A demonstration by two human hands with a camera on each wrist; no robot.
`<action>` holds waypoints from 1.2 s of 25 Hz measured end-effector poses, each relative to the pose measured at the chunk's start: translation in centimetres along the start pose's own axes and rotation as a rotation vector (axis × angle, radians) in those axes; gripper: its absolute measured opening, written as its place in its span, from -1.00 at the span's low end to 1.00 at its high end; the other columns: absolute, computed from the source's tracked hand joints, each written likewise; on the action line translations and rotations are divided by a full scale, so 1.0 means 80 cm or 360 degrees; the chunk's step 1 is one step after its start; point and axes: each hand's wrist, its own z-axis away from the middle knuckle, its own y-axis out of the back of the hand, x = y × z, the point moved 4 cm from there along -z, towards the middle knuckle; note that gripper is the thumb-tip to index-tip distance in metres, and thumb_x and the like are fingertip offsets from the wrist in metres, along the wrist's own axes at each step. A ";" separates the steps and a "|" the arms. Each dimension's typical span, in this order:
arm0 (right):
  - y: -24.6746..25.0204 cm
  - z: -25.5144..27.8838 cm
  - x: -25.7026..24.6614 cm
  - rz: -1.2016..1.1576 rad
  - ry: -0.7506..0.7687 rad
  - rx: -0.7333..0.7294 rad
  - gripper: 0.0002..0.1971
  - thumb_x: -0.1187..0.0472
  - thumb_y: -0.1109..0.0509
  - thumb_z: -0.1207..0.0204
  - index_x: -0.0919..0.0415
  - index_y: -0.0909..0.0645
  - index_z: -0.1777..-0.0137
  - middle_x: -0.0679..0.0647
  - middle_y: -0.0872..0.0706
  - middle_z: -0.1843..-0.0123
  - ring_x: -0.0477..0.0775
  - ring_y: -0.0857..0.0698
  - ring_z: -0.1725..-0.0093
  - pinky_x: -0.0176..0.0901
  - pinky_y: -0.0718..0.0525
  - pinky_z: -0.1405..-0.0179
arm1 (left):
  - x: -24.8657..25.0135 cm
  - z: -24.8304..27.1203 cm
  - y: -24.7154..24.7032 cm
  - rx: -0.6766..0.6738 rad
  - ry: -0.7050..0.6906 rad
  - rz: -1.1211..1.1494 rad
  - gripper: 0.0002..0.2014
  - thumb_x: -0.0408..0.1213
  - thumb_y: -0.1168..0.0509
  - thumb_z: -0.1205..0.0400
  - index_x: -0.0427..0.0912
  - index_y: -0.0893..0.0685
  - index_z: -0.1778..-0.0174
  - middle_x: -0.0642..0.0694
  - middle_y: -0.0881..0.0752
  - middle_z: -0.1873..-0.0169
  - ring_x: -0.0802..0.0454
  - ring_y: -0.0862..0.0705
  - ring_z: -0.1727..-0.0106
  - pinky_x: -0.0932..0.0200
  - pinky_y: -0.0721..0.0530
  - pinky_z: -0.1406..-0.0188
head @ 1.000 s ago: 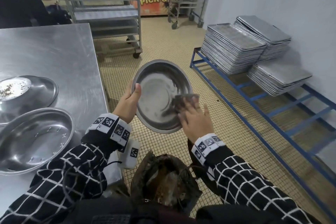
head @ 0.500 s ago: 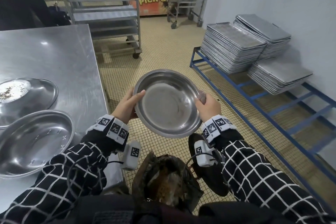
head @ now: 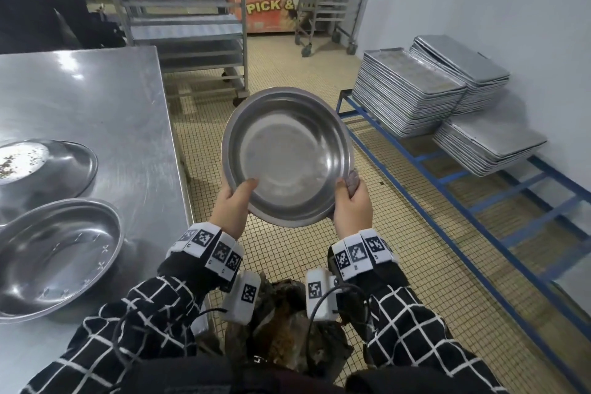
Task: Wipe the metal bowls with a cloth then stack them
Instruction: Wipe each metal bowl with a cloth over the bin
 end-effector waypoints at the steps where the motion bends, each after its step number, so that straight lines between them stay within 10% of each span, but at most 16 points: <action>1: -0.001 0.000 0.003 0.0028 -0.0010 -0.0066 -0.83 0.04 -0.22 -0.67 0.11 -0.52 -0.07 -0.08 -0.69 0.10 -0.10 -0.69 0.12 -0.19 -0.67 0.09 | 0.006 0.000 0.002 0.0052 -0.0032 -0.0006 -0.83 -0.15 -0.20 -0.69 -0.05 -0.53 -0.17 0.07 -0.63 0.03 0.02 -0.63 -0.14 0.10 -0.58 -0.21; 7: 0.004 0.017 0.006 0.0238 0.0150 -0.0075 -0.77 0.06 -0.23 -0.66 0.07 -0.58 -0.24 -0.16 -0.70 0.03 -0.18 -0.69 0.02 -0.27 -0.71 0.05 | 0.012 -0.015 0.013 0.0051 -0.0130 -0.0295 -0.52 -0.04 -0.02 -0.76 -0.11 -0.26 -0.59 0.03 -0.60 -0.27 0.35 -0.58 -0.06 0.66 -0.46 0.18; 14: -0.085 0.088 -0.003 0.0717 0.1055 -0.1163 -0.45 -0.18 0.00 -0.67 -0.12 -0.13 -0.64 -0.09 -0.39 -0.58 -0.09 -0.39 -0.53 -0.10 -0.38 -0.52 | 0.028 -0.018 -0.003 -0.0085 -0.0194 -0.0419 -0.39 0.11 0.04 -0.71 -0.20 -0.26 -0.61 -0.01 -0.45 -0.46 0.18 -0.42 -0.40 0.66 -0.39 -0.16; 20: -0.048 0.042 0.037 0.1611 0.1178 -0.1053 -0.15 -0.35 0.49 -0.52 0.01 -0.27 -0.61 -0.01 -0.36 -0.60 0.03 -0.17 -0.64 0.00 -0.07 -0.64 | 0.038 -0.020 0.014 -0.0047 -0.0177 -0.0387 -0.47 0.04 0.02 -0.75 -0.13 -0.30 -0.60 -0.06 -0.54 -0.38 -0.01 -0.51 -0.42 0.44 -0.49 -0.11; 23: -0.070 0.078 0.027 0.1190 0.0976 -0.1196 -0.36 -0.26 0.32 -0.64 -0.08 -0.15 -0.65 -0.07 -0.29 -0.64 -0.03 -0.14 -0.65 -0.07 -0.14 -0.61 | 0.037 -0.014 0.006 -0.0010 -0.0202 -0.0392 -0.47 0.03 0.01 -0.75 -0.12 -0.29 -0.61 -0.02 -0.49 -0.45 0.06 -0.42 -0.48 0.36 -0.34 -0.30; 26: -0.069 0.097 0.012 0.0916 0.0837 -0.1040 -0.48 -0.15 0.18 -0.71 -0.08 -0.30 -0.58 -0.12 -0.42 -0.56 -0.10 -0.31 -0.57 -0.10 -0.30 -0.55 | 0.047 -0.014 0.003 -0.0001 -0.0213 -0.0355 -0.59 -0.02 -0.01 -0.76 -0.07 -0.41 -0.50 0.17 -0.59 -0.20 0.28 -0.56 -0.19 0.68 -0.41 0.05; 30: -0.040 0.040 0.028 0.1737 0.0979 -0.0963 -0.48 -0.11 0.28 -0.71 -0.13 -0.13 -0.63 -0.17 -0.18 -0.65 -0.12 0.06 -0.67 0.15 0.23 -0.64 | 0.053 -0.024 0.007 -0.0119 -0.0237 -0.0351 -0.64 -0.05 -0.01 -0.76 -0.03 -0.45 -0.44 0.14 -0.65 -0.06 0.29 -0.62 -0.05 0.48 -0.62 0.07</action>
